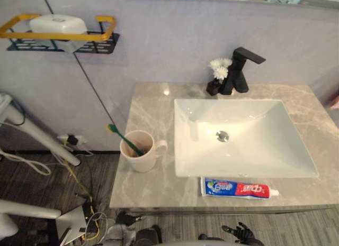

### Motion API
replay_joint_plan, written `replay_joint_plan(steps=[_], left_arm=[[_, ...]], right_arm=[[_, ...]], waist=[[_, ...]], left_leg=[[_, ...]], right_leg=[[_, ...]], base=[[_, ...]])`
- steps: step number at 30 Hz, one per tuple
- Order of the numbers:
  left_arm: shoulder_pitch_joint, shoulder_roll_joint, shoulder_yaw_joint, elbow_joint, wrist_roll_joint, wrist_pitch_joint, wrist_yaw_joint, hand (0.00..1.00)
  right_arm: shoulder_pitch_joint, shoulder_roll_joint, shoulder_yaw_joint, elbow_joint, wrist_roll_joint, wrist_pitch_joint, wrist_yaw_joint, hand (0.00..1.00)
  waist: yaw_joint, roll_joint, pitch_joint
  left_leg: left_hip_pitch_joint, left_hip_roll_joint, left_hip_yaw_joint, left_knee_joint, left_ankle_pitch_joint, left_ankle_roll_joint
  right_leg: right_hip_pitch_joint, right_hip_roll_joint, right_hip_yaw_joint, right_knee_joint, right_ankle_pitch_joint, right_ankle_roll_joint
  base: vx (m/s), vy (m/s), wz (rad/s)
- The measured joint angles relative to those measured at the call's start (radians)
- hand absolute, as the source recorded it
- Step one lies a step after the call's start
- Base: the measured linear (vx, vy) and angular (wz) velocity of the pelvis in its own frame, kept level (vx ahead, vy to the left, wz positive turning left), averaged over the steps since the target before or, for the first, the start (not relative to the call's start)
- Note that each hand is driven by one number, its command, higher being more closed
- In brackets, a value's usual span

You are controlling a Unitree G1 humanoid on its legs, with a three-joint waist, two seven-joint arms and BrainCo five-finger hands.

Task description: Organize washtable

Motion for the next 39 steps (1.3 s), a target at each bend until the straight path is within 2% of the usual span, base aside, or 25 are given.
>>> replay_joint_plan(steps=[3,5,6,7,8,9,12,17,22,23,24,32,39], left_arm=[[-0.02,-0.006,0.012,-0.003,0.0,-0.005,0.024,0.0],[-0.008,-0.019,0.016,-0.003,0.0,-0.006,0.019,0.0],[-0.008,-0.025,0.017,-0.003,0.001,-0.006,0.019,0.0],[-0.01,-0.031,0.016,-0.005,0.001,-0.007,0.018,0.0],[-0.01,-0.03,0.013,-0.004,0.001,-0.007,0.018,0.0],[0.001,-0.026,0.009,-0.011,0.001,-0.005,0.018,0.0],[0.023,-0.011,-0.001,-0.011,0.001,0.002,0.017,0.0],[0.037,-0.008,-0.005,0.016,0.001,0.004,0.017,0.0],[0.035,-0.009,-0.009,0.046,0.001,0.006,0.007,0.0],[0.03,-0.008,-0.009,0.051,0.001,0.006,0.004,0.0],[0.011,0.018,-0.032,0.08,0.001,0.004,-0.002,0.0],[0.016,0.018,-0.042,0.08,0.001,0.004,-0.002,0.0],[0.015,0.016,-0.05,0.085,0.0,-0.008,-0.002,0.0]], right_arm=[[0.002,0.011,-0.008,-0.004,0.02,-0.001,-0.004,0.0],[0.033,0.01,-0.018,-0.029,0.027,-0.001,-0.005,0.0],[0.045,0.012,-0.023,-0.038,0.027,-0.001,-0.004,0.0],[0.051,0.011,-0.039,-0.038,0.027,0.0,-0.005,0.0],[0.051,0.022,-0.05,-0.037,0.027,0.004,-0.005,0.0],[0.061,0.031,-0.05,-0.037,0.027,0.004,-0.001,0.0],[0.071,0.044,-0.051,-0.036,0.027,0.004,0.005,0.0],[0.078,0.037,-0.064,-0.024,0.027,0.005,0.005,0.0],[0.067,0.015,-0.093,0.019,0.027,0.006,0.006,0.0],[0.066,0.013,-0.093,0.024,0.027,0.006,0.006,0.0],[0.06,-0.019,-0.079,0.054,0.026,0.005,0.007,0.0],[0.062,-0.019,-0.08,0.054,0.035,0.004,0.007,0.0],[0.092,-0.018,-0.103,0.053,0.157,-0.012,0.009,0.0]], waist=[[-0.004,-0.013,0.01],[-0.013,0.001,0.005],[-0.018,0.009,0.003],[-0.029,0.023,-0.007],[-0.029,0.005,-0.007],[-0.028,-0.011,-0.018],[-0.029,-0.024,-0.03],[-0.03,-0.01,-0.06],[-0.032,0.017,-0.068],[-0.031,0.017,-0.068],[-0.032,0.011,-0.055],[-0.032,0.015,-0.051],[-0.03,0.021,-0.04]], left_leg=[[-0.023,0.013,0.004,0.057,-0.025,-0.015],[0.029,0.017,0.002,0.161,-0.101,-0.028],[0.055,0.018,0.002,0.113,-0.119,-0.034],[0.075,0.01,0.0,0.042,-0.145,-0.001],[0.077,-0.002,0.008,0.031,-0.133,-0.008],[0.076,-0.02,0.021,0.01,-0.125,0.003],[0.106,-0.047,0.028,-0.012,-0.116,0.016],[0.154,-0.069,0.037,-0.071,-0.096,0.025],[0.196,-0.063,0.027,-0.086,-0.09,0.017],[0.203,-0.061,0.025,-0.087,-0.089,0.015],[0.248,-0.062,-0.019,-0.187,-0.031,0.009],[0.257,-0.063,-0.019,-0.186,-0.031,0.009],[0.276,-0.062,-0.019,-0.187,-0.029,0.008]], right_leg=[[-0.063,-0.005,-0.013,0.078,-0.036,-0.01],[-0.061,-0.007,-0.01,0.099,-0.044,-0.001],[-0.062,-0.004,-0.016,0.108,-0.05,-0.001],[-0.077,-0.005,-0.021,0.131,-0.061,0.011],[-0.09,-0.018,-0.018,0.152,-0.066,0.015],[-0.109,-0.031,-0.003,0.166,-0.063,0.025],[-0.088,-0.044,0.016,0.148,-0.052,0.043],[-0.054,-0.053,0.027,0.098,-0.037,0.055],[0.012,-0.032,0.027,0.041,-0.022,0.04],[0.018,-0.031,0.027,0.039,-0.022,0.039],[0.047,-0.015,0.02,-0.026,0.018,0.03],[0.055,-0.015,0.02,-0.021,0.018,0.03],[0.069,-0.015,0.021,-0.014,0.018,0.03]], base=[[-0.18,-0.079,0.0],[-0.11,0.034,-0.03],[-0.12,0.125,0.26],[-0.09,0.125,0.28],[-0.11,0.131,0.1],[-0.06,0.104,-0.16],[-0.03,0.085,-0.14],[0.05,0.062,-0.05],[0.1,0.002,-0.04],[0.04,-0.022,0.0],[0.0,0.0,0.0],[-0.01,-0.001,0.0],[-0.06,-0.011,0.0]])
